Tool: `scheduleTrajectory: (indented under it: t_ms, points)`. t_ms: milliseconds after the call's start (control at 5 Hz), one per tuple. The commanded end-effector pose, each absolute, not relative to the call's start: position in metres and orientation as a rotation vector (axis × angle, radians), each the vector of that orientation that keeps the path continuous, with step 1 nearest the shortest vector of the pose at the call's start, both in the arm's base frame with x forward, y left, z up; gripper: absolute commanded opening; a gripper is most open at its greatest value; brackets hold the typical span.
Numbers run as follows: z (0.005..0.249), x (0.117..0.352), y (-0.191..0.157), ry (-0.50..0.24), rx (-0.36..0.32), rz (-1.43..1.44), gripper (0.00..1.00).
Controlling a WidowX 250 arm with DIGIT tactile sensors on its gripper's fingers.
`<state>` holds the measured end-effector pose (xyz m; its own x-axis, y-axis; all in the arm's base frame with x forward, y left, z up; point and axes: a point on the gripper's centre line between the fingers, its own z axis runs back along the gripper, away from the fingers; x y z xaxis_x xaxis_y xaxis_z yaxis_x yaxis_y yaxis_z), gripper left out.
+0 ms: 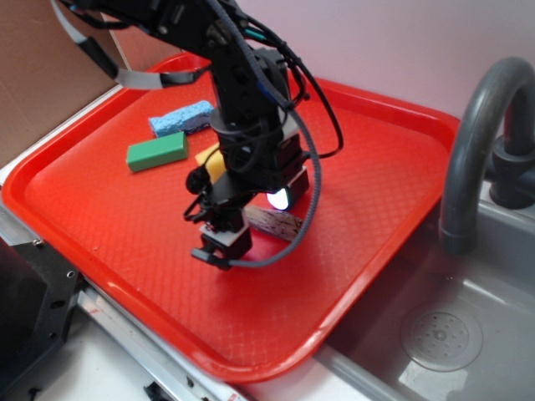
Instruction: Grab the wood chip.
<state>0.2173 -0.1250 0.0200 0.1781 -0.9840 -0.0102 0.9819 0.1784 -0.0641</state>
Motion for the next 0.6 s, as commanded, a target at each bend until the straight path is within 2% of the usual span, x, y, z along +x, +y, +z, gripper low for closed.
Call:
scheduleTrajectory:
  t_ms: [0, 400]
  points:
    - [0.017, 0.202, -0.138, 0.025, -0.044, -1.436, 0.00]
    - [0.012, 0.195, -0.151, 0.053, -0.041, -1.521, 0.00]
